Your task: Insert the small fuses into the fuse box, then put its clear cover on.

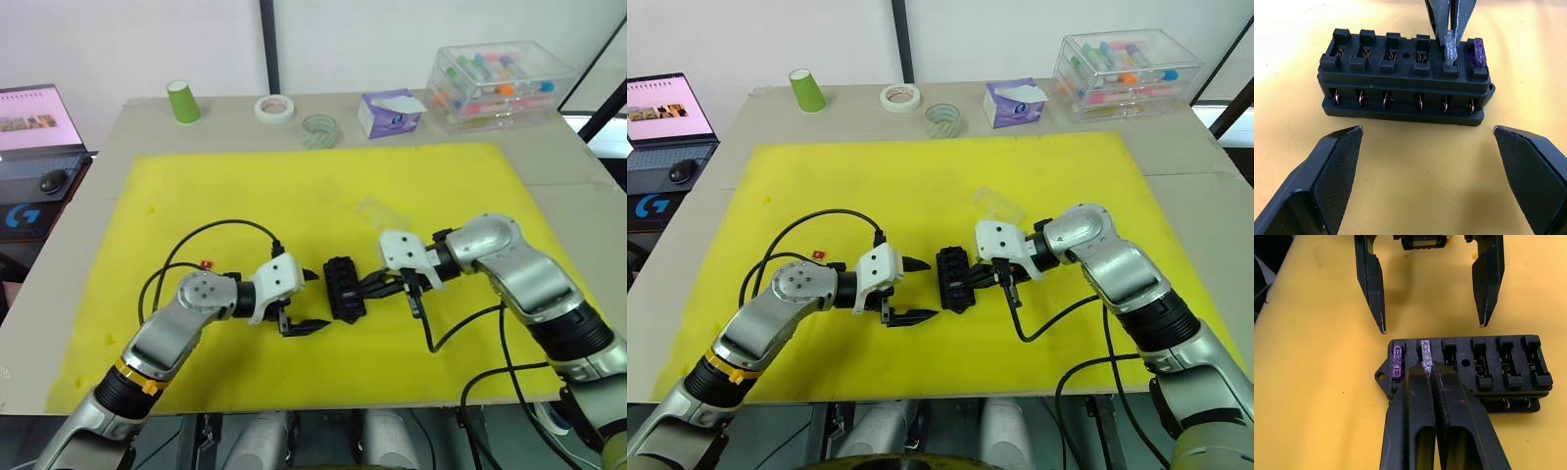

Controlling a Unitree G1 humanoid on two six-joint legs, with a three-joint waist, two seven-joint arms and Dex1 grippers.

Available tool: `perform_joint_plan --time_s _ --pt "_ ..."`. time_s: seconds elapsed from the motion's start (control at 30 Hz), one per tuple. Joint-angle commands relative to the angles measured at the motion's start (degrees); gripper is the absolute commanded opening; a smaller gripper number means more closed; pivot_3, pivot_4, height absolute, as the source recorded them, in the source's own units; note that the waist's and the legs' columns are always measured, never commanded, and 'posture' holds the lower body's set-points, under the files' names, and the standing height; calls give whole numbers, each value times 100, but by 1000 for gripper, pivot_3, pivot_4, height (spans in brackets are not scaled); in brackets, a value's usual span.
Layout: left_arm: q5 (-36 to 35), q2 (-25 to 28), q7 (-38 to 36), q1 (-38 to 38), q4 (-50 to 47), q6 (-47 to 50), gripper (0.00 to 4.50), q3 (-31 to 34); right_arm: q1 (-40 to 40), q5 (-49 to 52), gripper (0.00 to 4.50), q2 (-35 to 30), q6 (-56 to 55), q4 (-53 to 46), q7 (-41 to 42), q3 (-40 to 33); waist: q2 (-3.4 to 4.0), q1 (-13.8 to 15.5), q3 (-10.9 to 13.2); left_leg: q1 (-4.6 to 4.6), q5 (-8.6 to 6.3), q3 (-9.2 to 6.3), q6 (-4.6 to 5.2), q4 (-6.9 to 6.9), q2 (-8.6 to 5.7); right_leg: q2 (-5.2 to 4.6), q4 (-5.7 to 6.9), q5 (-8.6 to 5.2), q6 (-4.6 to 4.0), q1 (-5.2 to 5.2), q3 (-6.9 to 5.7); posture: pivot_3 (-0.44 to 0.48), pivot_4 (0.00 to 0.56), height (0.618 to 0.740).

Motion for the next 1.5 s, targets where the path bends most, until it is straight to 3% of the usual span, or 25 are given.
perform_joint_plan --time_s 0.03,0.3,0.8,1.5 --pt "-9 -30 1 -34 -198 -72 4474 59 77 -319 0 -27 -28 119 -35 148 -1 0 -2 1 0 0 0 0 0 0 0 0 0 1 0 0 150 740" --pt "-26 -102 53 -33 -186 -86 4474 83 92 -296 0 -55 369 33 -8 172 -7 0 -9 3 0 -1 0 0 0 0 0 0 0 4 0 0 150 740" --pt "50 -246 85 -111 -9 -168 4474 58 512 -517 0 -37 -216 -14 -349 -38 -15 10 -16 28 0 -2 0 -3 0 1 -3 0 0 27 -1 0 150 740" --pt "53 -274 66 -158 51 -188 4474 56 666 44 0 186 -217 -114 -281 -499 -15 83 -16 29 0 -2 0 -3 0 1 -4 0 0 29 -1 0 150 740"
